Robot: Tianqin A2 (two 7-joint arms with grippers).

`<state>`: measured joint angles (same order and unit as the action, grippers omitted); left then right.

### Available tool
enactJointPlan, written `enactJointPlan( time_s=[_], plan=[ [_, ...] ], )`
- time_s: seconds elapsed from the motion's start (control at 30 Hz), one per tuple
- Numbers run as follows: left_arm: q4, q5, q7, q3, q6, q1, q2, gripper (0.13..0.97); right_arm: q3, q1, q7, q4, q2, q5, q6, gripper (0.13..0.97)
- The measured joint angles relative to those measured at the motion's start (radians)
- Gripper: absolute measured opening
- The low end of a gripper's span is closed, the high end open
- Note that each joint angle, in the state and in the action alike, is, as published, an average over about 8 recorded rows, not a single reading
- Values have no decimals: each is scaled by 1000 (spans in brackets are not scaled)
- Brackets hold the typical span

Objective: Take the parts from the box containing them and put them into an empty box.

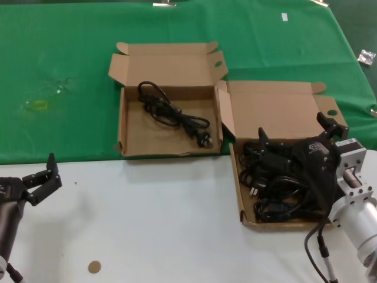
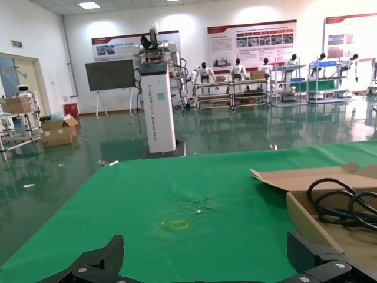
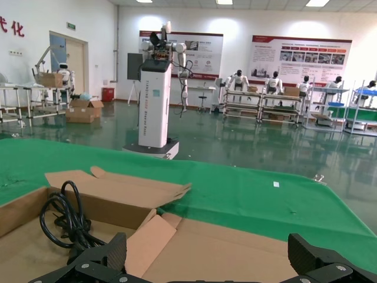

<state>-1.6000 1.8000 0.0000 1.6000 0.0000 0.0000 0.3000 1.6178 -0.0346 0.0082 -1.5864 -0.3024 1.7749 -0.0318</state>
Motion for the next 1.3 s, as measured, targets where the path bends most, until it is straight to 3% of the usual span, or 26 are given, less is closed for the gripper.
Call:
enactJointPlan(
  time_s=[1.3],
  plan=[
    [0, 0, 0, 0, 0, 0, 0, 966, 0, 0, 0, 0, 0, 0, 0, 966]
  ],
)
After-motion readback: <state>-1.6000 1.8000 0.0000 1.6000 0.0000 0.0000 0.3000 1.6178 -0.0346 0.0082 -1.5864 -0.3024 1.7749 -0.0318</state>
